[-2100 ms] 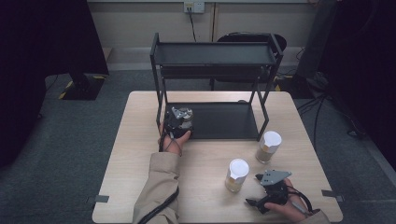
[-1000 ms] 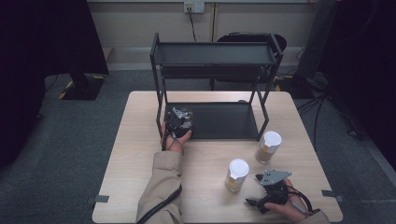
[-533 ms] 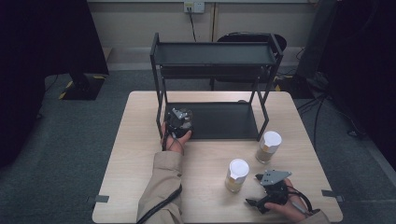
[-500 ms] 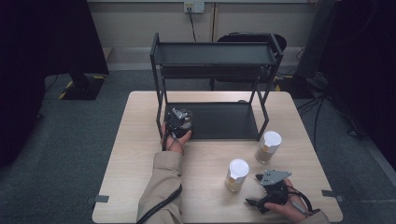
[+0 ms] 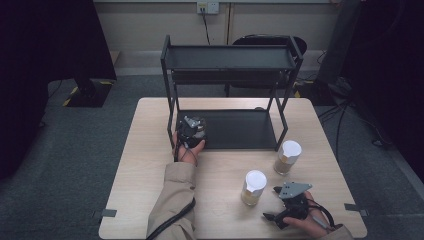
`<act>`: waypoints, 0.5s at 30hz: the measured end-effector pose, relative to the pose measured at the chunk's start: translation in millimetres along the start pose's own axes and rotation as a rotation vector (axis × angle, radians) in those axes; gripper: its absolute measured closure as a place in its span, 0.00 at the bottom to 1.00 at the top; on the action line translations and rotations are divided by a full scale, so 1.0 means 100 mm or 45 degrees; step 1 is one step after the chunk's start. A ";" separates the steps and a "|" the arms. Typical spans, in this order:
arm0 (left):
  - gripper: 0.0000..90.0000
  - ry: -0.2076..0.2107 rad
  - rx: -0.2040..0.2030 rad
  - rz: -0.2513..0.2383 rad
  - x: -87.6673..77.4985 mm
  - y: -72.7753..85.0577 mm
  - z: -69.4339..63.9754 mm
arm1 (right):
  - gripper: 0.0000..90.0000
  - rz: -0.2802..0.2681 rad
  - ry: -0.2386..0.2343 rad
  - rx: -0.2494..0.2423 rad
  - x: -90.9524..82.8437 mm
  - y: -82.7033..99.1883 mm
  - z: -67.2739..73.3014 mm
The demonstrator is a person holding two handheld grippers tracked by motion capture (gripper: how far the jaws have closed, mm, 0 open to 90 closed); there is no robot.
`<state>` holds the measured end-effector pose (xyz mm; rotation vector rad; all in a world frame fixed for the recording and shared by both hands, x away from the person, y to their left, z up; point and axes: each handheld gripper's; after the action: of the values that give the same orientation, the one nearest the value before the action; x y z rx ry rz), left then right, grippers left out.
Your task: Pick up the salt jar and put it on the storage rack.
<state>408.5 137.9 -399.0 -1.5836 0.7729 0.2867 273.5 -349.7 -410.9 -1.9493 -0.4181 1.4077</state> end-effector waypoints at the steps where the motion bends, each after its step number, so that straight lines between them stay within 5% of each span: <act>1: 0.34 0.000 -0.002 0.001 0.00 0.00 0.00 | 0.00 0.000 0.000 0.000 0.00 0.00 0.00; 15: 0.18 -0.019 -0.034 0.010 -0.04 0.07 -0.03 | 0.00 0.001 -0.001 0.000 0.00 0.00 0.00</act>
<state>400.4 136.8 -401.8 -1.6019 0.7662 0.3153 273.5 -349.7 -410.8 -1.9494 -0.4175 1.4087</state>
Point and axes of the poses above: each handheld gripper's, and its own axes: x roughly forward along the jaws, y roughly out of its underside, z roughly to its left, and after that the axes turned 13 degrees about -x, right-handed
